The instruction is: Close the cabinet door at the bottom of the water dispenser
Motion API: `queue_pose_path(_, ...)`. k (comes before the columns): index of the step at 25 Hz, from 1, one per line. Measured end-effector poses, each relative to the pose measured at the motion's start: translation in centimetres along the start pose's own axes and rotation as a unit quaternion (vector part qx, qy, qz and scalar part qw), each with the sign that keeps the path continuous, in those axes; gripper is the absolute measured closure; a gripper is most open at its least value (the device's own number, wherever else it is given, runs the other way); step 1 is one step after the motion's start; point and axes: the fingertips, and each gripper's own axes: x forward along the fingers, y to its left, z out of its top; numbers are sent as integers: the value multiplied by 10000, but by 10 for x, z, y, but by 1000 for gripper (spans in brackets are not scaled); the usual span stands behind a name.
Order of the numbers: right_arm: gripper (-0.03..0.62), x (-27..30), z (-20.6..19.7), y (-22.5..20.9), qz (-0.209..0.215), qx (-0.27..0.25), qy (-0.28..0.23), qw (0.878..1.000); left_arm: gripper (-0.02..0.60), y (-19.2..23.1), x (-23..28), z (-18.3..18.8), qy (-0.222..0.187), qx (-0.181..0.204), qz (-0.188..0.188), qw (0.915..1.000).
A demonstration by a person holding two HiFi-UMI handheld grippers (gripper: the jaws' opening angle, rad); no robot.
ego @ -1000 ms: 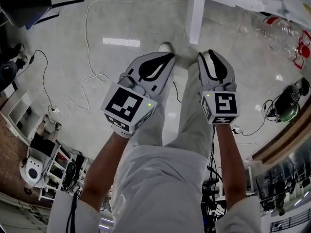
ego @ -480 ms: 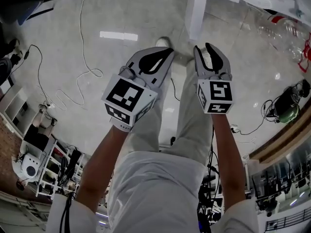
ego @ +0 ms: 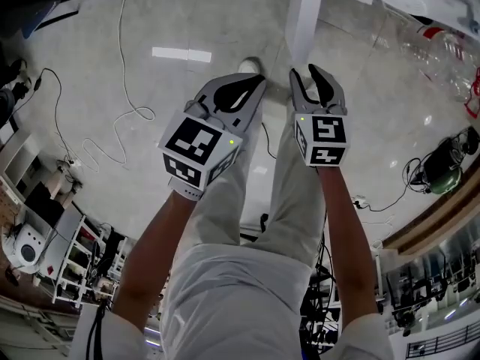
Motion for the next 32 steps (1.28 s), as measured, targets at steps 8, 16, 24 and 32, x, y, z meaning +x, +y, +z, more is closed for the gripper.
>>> queue_pose_path(8,441,30,-27,-7,-60,-1,209,9998,575,11,16,-19,180,-11,35,9998)
queue_pose_path(16,441,50,-44,-10,-59,53,394,9992,575,12,21,-23,261,17,18,9997)
queue_pose_path(24,418,62,-57,-11,68,280,579,9979,575,7,27,-29,375,84,-19,9993)
queue_pose_path(32,418,59,-60,-21,-84,340,607,9975,575,2,31,-27,462,206,-65,9987)
